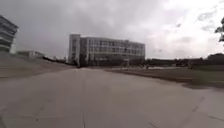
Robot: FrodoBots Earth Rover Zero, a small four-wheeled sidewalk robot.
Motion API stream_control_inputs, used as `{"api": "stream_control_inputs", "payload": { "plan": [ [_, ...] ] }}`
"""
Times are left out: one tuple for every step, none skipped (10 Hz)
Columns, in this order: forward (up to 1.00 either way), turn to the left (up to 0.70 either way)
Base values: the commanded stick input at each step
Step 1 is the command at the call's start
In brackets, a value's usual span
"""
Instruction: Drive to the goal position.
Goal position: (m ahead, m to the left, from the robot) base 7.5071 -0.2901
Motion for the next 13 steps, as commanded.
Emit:
{"api": "stream_control_inputs", "payload": {
  "plan": [
    [0.70,0.08],
    [0.70,0.03],
    [0.70,0.00],
    [0.70,0.00],
    [0.70,0.00],
    [0.70,0.00],
    [0.70,0.00],
    [0.70,0.00],
    [0.70,0.00],
    [0.70,0.00],
    [0.70,0.00],
    [0.70,0.00],
    [0.70,0.00]
  ]
}}
